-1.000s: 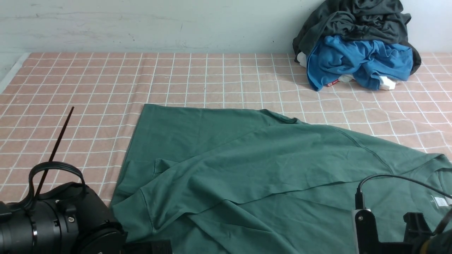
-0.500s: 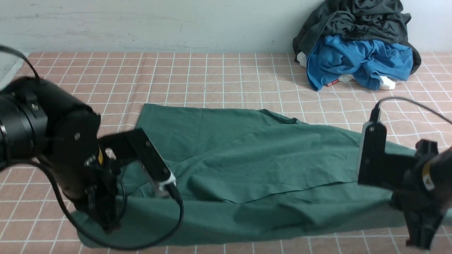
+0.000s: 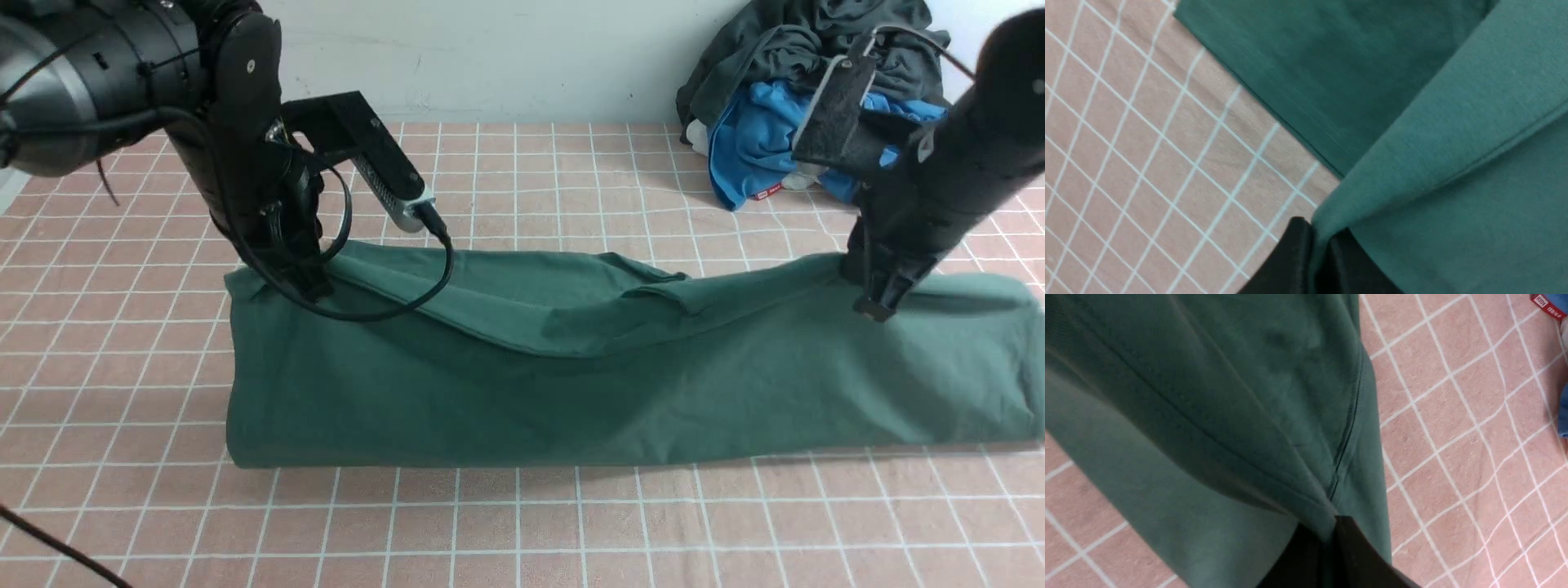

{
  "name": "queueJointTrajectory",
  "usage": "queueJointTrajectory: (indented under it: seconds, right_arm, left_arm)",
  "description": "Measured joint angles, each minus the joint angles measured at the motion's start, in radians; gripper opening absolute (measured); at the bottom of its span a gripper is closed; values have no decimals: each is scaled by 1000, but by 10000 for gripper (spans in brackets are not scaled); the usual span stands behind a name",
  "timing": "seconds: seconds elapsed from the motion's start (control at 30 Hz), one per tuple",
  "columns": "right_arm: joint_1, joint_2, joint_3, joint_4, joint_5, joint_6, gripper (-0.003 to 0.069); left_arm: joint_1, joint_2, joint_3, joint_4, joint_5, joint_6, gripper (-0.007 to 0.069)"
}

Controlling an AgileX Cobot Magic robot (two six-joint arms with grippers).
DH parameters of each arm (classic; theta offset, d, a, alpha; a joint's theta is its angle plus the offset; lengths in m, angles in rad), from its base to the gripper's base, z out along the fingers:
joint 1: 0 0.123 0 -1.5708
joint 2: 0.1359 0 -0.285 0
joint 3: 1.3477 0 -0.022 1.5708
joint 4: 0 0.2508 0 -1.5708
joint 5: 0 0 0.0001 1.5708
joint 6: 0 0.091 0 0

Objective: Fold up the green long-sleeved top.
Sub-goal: Use both arms to drag the lower edge of the fabric forward and fold it over the upper edge

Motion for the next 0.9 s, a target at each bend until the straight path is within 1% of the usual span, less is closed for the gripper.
queueJointTrajectory:
  seconds: [0.17, 0.3, 0.43, 0.6, 0.67, 0.7, 0.73, 0.77, 0.8, 0.87, 0.9]
  right_arm:
    - [-13, 132, -134, 2, 15, 2, 10]
    - [-20, 218, -167, 4, -25, 26, 10]
    - [-27, 266, -171, 4, -75, 50, 10]
    - [-44, 330, -173, -4, -178, 115, 36]
    - [-48, 344, -173, -11, -208, 142, 62]
    - [-50, 351, -173, -12, -230, 161, 86]
    - [-50, 351, -173, -12, -230, 164, 90]
    - [-53, 356, -173, -19, -261, 192, 132]
    - [-53, 357, -173, -21, -265, 195, 138]
    - [-55, 357, -174, -42, -309, 265, 224]
    - [-55, 357, -176, -46, -317, 285, 253]
  left_arm:
    - [47, 142, -164, -1, 1, 5, 17]
    - [71, 252, -270, -2, -2, 5, 17]
    - [80, 322, -322, -4, -14, 5, 17]
    - [91, 404, -338, -5, -114, 5, 17]
    - [94, 423, -338, -5, -144, 5, 17]
    - [94, 431, -338, -5, -159, 4, 19]
    - [94, 432, -338, -5, -162, 4, 19]
    - [94, 444, -338, -5, -180, -5, 29]
    - [94, 445, -338, -5, -183, -7, 30]
    - [94, 455, -338, 0, -199, -36, 69]
    - [94, 457, -338, 2, -201, -48, 87]
